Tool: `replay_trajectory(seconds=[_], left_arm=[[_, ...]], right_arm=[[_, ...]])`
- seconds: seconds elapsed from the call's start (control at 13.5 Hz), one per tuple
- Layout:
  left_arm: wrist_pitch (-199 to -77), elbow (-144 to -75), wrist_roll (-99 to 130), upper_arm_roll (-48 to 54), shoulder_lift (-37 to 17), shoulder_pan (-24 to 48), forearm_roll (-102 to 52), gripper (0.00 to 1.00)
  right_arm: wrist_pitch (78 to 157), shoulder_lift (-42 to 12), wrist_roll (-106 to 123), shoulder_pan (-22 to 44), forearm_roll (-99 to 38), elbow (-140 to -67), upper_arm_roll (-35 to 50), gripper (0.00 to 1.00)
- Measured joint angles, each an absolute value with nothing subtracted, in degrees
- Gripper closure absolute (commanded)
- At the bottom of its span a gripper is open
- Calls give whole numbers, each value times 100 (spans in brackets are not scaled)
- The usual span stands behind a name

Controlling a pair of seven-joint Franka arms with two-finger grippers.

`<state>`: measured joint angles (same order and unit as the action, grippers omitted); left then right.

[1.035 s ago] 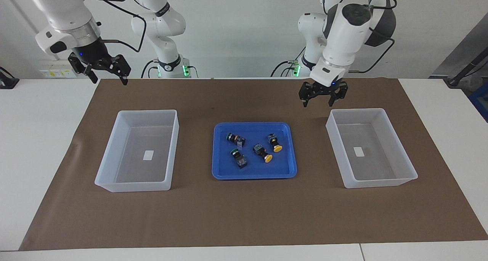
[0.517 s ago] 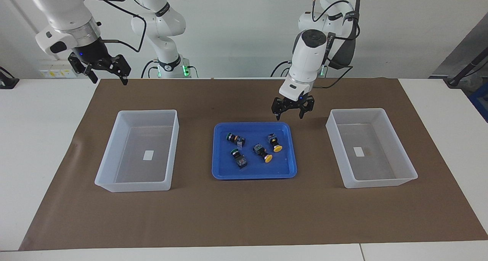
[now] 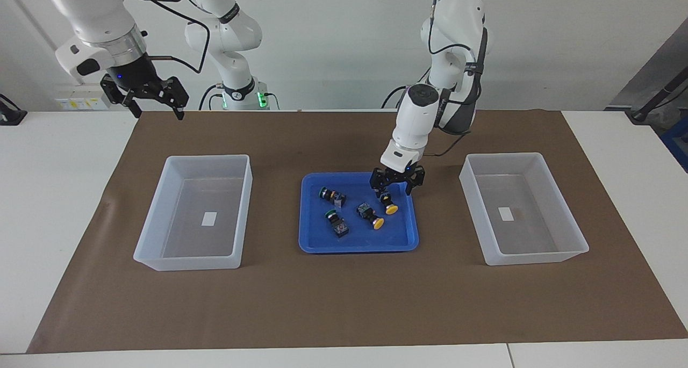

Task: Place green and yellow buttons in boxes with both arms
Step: 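Reach the left gripper into the tray and grasp a yellow-cap button, then carry the button to the box while the right gripper reaches the tray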

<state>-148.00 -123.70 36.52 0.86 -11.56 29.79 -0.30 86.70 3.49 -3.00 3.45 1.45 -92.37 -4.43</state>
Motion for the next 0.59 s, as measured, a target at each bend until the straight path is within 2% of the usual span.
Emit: replay_trajectory(seconds=[0.15, 0.37, 0.52, 0.59], left_arm=[[-15065, -12372, 3923, 91, -1318, 3000, -30, 0], [-15166, -12371, 4145, 92, -1428, 3053, -29, 23], [-15169, -12370, 4320, 90, -1427, 3053, -30, 56], [-15169, -12370, 4428, 90, -1428, 3054, -29, 70]], right_arm=[[8683, 407, -300, 346, 141, -9381, -440, 0], [9069, 480, -268, 394, 130, -9645, -431, 0], [9377, 477, -71, 582, 98, -9839, -418, 0], [9575, 475, 19, 672, -10, -9974, -411, 0]])
